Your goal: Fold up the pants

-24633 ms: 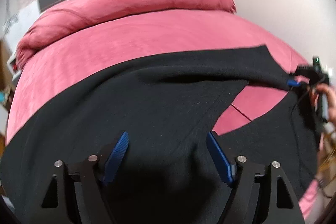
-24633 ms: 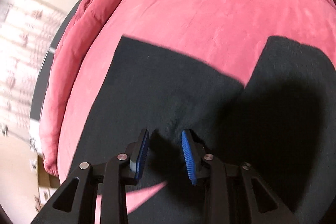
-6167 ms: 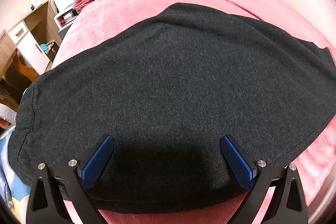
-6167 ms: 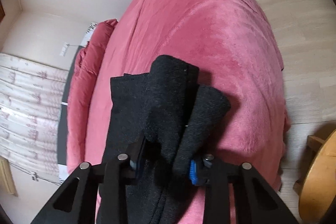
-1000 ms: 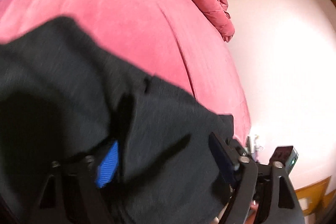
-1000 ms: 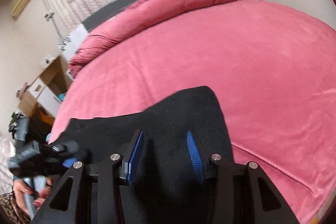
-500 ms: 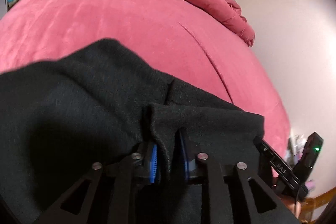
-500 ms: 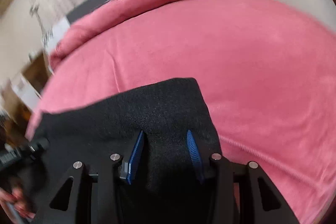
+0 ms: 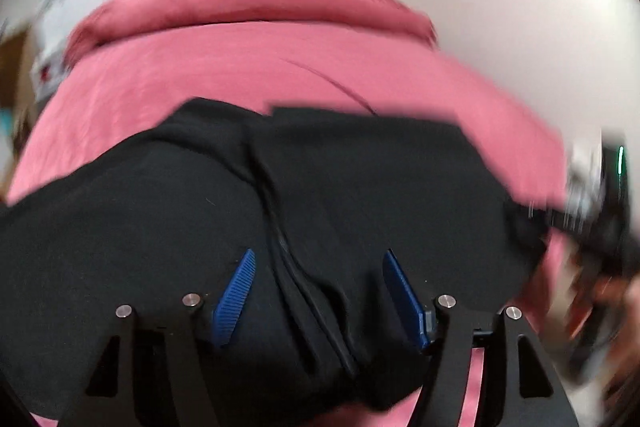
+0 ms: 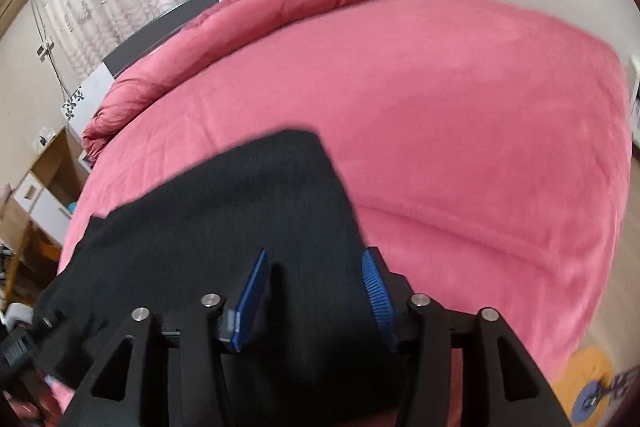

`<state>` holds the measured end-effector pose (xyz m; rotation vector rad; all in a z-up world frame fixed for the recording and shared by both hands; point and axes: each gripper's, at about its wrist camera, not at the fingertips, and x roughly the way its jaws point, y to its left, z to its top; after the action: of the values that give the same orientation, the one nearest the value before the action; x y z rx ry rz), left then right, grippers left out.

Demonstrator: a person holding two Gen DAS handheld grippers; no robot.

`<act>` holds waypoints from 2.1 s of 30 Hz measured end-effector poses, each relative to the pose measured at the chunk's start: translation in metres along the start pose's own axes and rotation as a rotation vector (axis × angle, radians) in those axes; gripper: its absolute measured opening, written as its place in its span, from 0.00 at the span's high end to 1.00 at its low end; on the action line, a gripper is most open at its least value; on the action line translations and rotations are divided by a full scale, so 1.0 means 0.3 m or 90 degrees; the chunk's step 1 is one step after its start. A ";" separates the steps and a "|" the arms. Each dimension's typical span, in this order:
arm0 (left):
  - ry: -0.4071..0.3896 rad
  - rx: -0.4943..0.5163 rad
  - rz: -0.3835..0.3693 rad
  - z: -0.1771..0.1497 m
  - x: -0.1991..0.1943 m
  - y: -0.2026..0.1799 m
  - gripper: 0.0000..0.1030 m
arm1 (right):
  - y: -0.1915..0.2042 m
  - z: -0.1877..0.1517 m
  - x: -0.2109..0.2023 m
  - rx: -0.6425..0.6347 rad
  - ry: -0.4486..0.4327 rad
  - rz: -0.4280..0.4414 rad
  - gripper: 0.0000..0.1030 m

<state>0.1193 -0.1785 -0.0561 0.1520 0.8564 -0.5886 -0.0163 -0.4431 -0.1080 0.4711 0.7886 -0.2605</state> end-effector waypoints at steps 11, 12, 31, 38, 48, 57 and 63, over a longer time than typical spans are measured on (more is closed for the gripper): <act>0.058 -0.106 -0.012 -0.056 0.014 0.151 0.02 | 0.008 0.054 -0.012 -0.024 0.021 0.054 0.18; 0.057 -0.099 -0.008 -0.066 0.007 0.155 0.02 | 0.011 0.072 -0.003 -0.044 0.022 0.053 0.18; 0.049 -0.072 0.025 -0.096 0.006 0.188 0.01 | -0.184 0.163 0.226 0.079 0.143 0.317 0.35; 0.064 -0.082 0.043 -0.062 0.048 0.181 0.00 | -0.168 0.175 0.229 0.065 0.170 0.302 0.55; 0.064 -0.143 0.007 -0.053 -0.033 0.220 0.00 | -0.076 0.249 0.115 0.130 0.200 0.292 0.74; 0.020 -0.246 -0.027 -0.110 -0.200 0.391 0.00 | 0.190 0.315 -0.082 0.087 0.214 0.291 0.75; -0.039 -0.297 -0.006 -0.197 -0.338 0.556 0.00 | 0.392 0.318 -0.186 0.091 0.216 0.285 0.76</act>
<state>0.1196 0.0246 -0.0363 -0.2920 0.9138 -0.3867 0.0511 -0.3858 0.0271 0.8254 0.9728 0.1869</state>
